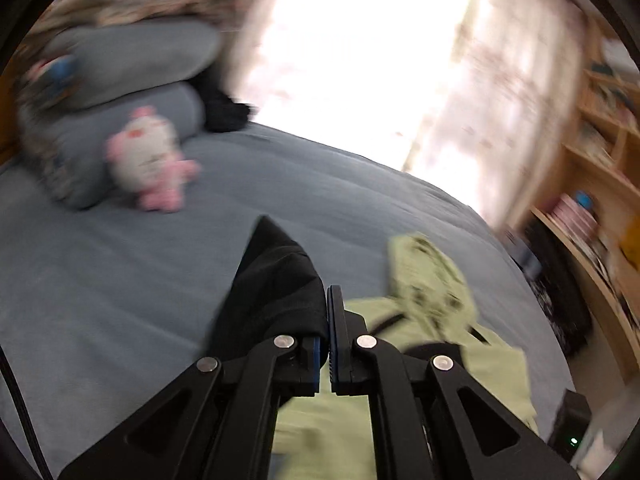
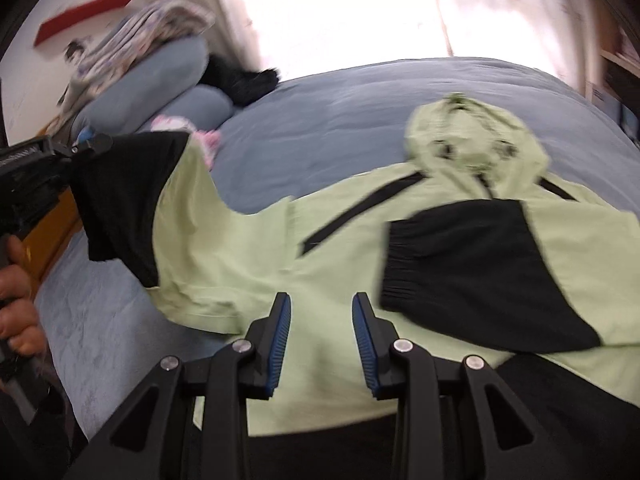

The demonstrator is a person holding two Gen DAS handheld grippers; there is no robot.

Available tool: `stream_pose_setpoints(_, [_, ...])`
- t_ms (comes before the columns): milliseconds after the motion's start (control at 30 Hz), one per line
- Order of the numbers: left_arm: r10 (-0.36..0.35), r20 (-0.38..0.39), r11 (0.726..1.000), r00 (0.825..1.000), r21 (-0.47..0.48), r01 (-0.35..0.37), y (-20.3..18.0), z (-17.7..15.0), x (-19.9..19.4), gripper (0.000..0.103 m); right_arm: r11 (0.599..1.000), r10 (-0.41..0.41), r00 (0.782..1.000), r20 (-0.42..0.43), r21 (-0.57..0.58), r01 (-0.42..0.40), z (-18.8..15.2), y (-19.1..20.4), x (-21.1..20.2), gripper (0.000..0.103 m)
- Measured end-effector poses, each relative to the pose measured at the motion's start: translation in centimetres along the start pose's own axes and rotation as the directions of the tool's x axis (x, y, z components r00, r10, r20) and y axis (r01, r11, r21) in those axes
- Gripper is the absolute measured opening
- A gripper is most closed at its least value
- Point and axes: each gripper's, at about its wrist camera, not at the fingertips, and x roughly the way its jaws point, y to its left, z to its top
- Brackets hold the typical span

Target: Fold large clothes

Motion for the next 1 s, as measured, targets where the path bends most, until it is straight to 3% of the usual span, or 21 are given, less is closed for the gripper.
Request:
stream_pose_setpoints(167, [-0.072,-0.118,0.985,0.99,0.149,0.09,-10.2,-3.8,3.8,0.001,0.995,-0.052,0.998,0.029,0.091,0.049,-0.8,-6.0,-3.0,0.032])
stream_pose_setpoints(233, [-0.083,-0.191,0.976,0.978,0.181,0.118,-13.3,-6.2,5.4,0.001,0.989,-0.077,0.997,0.029,0.125,0.073,-1.4,-8.3,-3.8,0.032])
stream_pose_setpoints(300, [-0.092,-0.288,0.97,0.953,0.191,0.151,-15.7,-9.3,7.9,0.001,0.983,-0.096,0.995,0.02,0.162,0.091,-2.0,-10.7,-4.4,0.032])
stream_pose_setpoints(400, [-0.072,-0.385,0.964,0.92,0.21,0.163,-18.0,-13.4,10.4,0.001,0.974,-0.117,0.993,-0.002,0.195,0.115,-3.1,-13.4,-5.0,0.032])
stream_pose_setpoints(467, [-0.051,-0.416,0.961,0.908,0.228,0.158,-18.6,-15.7,11.1,0.001,0.971,-0.121,0.992,-0.014,0.207,0.122,-3.6,-14.7,-5.2,0.032])
stream_pose_setpoints(567, [-0.042,-0.469,0.955,0.882,0.241,0.173,-18.6,-17.9,11.9,0.008,0.969,-0.107,0.994,-0.032,0.219,0.111,-4.1,-15.9,-5.2,0.032])
stream_pose_setpoints(667, [-0.091,-0.505,0.951,0.858,0.212,0.226,-18.0,-18.3,10.9,0.037,0.974,-0.068,0.997,-0.036,0.215,0.074,-4.0,-16.2,-5.2,0.032])
stream_pose_setpoints(733, [-0.143,-0.514,0.947,0.846,0.176,0.267,-17.4,-18.0,9.1,0.074,0.979,-0.039,0.999,-0.029,0.2,0.044,-3.8,-15.8,-5.2,0.032])
stream_pose_setpoints(833, [-0.212,-0.5,0.94,0.84,0.13,0.314,-15.9,-16.7,7.0,0.08,0.986,0.004,1.0,-0.024,0.167,0.0,-3.2,-14.8,-5.2,0.035])
stream_pose_setpoints(867, [-0.223,-0.496,0.939,0.839,0.121,0.321,-15.3,-16.1,6.2,0.08,0.988,0.023,1.0,-0.021,0.151,-0.02,-2.9,-14.2,-5.2,0.043])
stream_pose_setpoints(900, [-0.223,-0.486,0.942,0.845,0.116,0.316,-14.5,-15.7,5.3,0.08,0.99,0.037,0.999,-0.015,0.133,-0.035,-2.5,-13.6,-5.1,0.05])
stream_pose_setpoints(1000, [-0.206,-0.456,0.955,0.866,0.099,0.28,-12.2,-14.4,3.8,0.08,0.995,0.065,0.998,-0.003,0.078,-0.065,-1.6,-11.8,-4.9,0.058])
